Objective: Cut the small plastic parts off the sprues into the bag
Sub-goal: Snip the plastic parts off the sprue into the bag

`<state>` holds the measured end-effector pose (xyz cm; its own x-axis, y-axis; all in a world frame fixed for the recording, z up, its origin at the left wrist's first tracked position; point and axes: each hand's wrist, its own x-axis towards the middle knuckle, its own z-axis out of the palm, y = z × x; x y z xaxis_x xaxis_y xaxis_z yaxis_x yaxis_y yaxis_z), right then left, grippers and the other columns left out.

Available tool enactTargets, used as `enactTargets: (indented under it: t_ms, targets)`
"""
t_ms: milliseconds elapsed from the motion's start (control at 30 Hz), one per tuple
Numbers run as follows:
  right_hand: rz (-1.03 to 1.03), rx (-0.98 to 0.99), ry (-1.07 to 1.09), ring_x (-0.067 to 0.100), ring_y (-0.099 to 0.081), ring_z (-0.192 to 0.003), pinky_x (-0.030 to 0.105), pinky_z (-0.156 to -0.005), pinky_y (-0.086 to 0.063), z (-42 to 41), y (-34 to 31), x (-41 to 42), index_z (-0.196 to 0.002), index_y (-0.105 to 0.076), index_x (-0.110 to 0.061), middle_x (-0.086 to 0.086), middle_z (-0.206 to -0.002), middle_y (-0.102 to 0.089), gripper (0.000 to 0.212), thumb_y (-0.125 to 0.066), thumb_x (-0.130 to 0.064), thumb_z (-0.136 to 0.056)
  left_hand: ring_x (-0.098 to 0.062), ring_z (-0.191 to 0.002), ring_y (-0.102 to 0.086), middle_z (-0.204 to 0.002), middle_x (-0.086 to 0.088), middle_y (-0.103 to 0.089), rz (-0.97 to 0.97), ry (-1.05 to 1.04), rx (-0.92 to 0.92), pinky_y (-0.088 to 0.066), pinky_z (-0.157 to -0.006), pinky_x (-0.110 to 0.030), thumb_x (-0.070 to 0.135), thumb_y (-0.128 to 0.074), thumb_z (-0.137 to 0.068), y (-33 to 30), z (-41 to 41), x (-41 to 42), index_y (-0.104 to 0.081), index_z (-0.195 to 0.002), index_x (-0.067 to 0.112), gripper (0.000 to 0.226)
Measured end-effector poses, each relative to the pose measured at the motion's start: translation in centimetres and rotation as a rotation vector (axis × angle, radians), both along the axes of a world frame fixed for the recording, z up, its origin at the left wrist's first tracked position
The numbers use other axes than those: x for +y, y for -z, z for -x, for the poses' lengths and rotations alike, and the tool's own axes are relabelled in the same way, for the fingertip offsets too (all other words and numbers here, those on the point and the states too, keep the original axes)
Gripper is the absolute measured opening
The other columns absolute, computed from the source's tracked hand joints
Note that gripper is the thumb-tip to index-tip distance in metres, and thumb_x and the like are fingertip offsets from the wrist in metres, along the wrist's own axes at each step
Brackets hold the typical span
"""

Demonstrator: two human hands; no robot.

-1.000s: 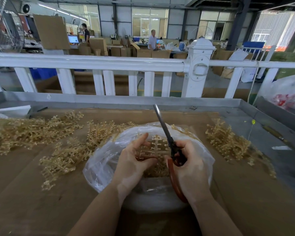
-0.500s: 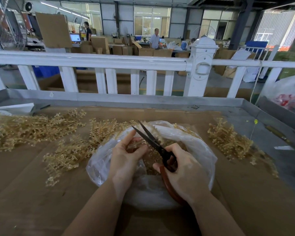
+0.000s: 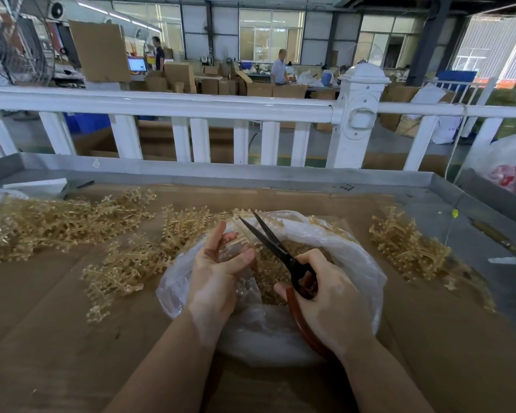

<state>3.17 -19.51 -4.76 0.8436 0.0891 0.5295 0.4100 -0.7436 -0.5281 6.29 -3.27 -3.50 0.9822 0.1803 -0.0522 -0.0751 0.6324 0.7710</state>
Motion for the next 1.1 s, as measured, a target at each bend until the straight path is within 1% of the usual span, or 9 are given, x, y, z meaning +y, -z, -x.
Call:
enactTargets:
  t_ms: [100, 167, 267, 367, 467, 600, 700, 933, 1100]
  targets:
    - [0.025, 0.006, -0.001, 0.002, -0.054, -0.080, 0.013, -0.068, -0.043, 0.15, -0.09, -0.06, -0.095, -0.053, -0.030, -0.017, -0.083, -0.058, 0.035, -0.065, -0.055, -0.073, -0.015, -0.076, -0.066, -0.104, -0.010, -0.060, 0.042, 0.006, 0.004, -0.058, -0.064, -0.021, -0.011, -0.062, -0.055, -0.17, 0.15, 0.19, -0.044, -0.139, 0.014, 0.090]
    - [0.059, 0.004, 0.003, 0.004, -0.054, -0.080, 0.019, -0.068, -0.046, 0.19, -0.13, -0.05, -0.096, -0.053, -0.029, -0.017, -0.083, -0.057, 0.036, -0.066, -0.054, -0.074, -0.018, -0.082, -0.065, -0.112, -0.014, -0.061, 0.079, 0.011, 0.018, -0.058, -0.068, -0.022, -0.010, -0.061, -0.056, -0.28, 0.20, 0.27, -0.045, -0.139, 0.015, 0.088]
    - [0.106, 0.022, -0.004, 0.005, -0.053, -0.083, 0.020, -0.070, -0.044, 0.25, -0.18, -0.01, -0.099, -0.052, -0.028, -0.016, -0.087, -0.056, 0.038, -0.064, -0.055, -0.076, -0.018, -0.084, -0.065, -0.125, -0.018, -0.058, 0.117, 0.007, 0.029, -0.056, -0.075, -0.024, -0.013, -0.058, -0.061, -0.43, 0.27, 0.34, -0.051, -0.128, 0.017, 0.075]
    - [0.116, 0.032, -0.017, 0.006, -0.051, -0.085, 0.020, -0.071, -0.042, 0.31, -0.21, -0.02, -0.102, -0.051, -0.028, -0.016, -0.090, -0.055, 0.039, -0.062, -0.055, -0.076, -0.015, -0.075, -0.068, -0.124, -0.019, -0.057, 0.102, 0.016, 0.008, -0.058, -0.069, -0.022, -0.017, -0.056, -0.064, -0.44, 0.36, 0.24, -0.055, -0.119, 0.020, 0.066]
    - [0.122, 0.038, -0.031, 0.005, -0.050, -0.086, 0.018, -0.072, -0.041, 0.32, -0.29, -0.06, -0.102, -0.050, -0.028, -0.017, -0.091, -0.053, 0.039, -0.059, -0.057, -0.076, -0.013, -0.071, -0.070, -0.122, -0.019, -0.058, 0.099, 0.029, -0.008, -0.058, -0.062, -0.020, -0.013, -0.058, -0.058, -0.36, 0.37, 0.17, -0.049, -0.133, 0.014, 0.080]
    - [0.150, 0.016, -0.039, 0.007, -0.053, -0.089, 0.017, -0.071, -0.040, 0.41, -0.32, -0.02, -0.103, -0.052, -0.027, -0.017, -0.092, -0.056, 0.037, -0.064, -0.051, -0.078, -0.014, -0.072, -0.071, -0.135, -0.021, -0.050, 0.099, 0.020, -0.017, -0.058, -0.063, -0.021, -0.012, -0.057, -0.055, -0.54, 0.52, 0.10, -0.052, -0.124, 0.015, 0.074]
    - [0.172, 0.011, -0.029, 0.009, -0.054, -0.092, 0.019, -0.071, -0.043, 0.40, -0.26, 0.10, -0.103, -0.052, -0.027, -0.013, -0.096, -0.061, 0.038, -0.059, -0.055, -0.078, -0.014, -0.071, -0.072, -0.140, -0.024, -0.045, 0.099, 0.015, -0.014, -0.057, -0.061, -0.021, -0.013, -0.057, -0.057, -0.51, 0.44, 0.02, -0.048, -0.132, 0.012, 0.080]
    - [0.191, 0.008, -0.006, 0.010, -0.054, -0.092, 0.018, -0.071, -0.039, 0.17, -0.05, 0.20, -0.104, -0.051, -0.026, -0.011, -0.098, -0.061, 0.039, -0.059, -0.055, -0.079, -0.020, -0.085, -0.068, -0.138, -0.023, -0.049, 0.032, 0.061, -0.017, -0.058, -0.070, -0.022, -0.012, -0.059, -0.056, -0.33, 0.49, -0.20, -0.046, -0.138, 0.010, 0.086]
    - [0.215, 0.016, 0.000, 0.012, -0.053, -0.093, 0.019, -0.073, -0.039, 0.22, 0.02, 0.15, -0.106, -0.051, -0.025, -0.010, -0.098, -0.059, 0.041, -0.058, -0.055, -0.080, -0.017, -0.078, -0.071, -0.133, -0.024, -0.054, 0.073, 0.080, 0.000, -0.058, -0.064, -0.021, -0.013, -0.056, -0.059, -0.47, 0.62, -0.30, -0.048, -0.138, 0.011, 0.083]
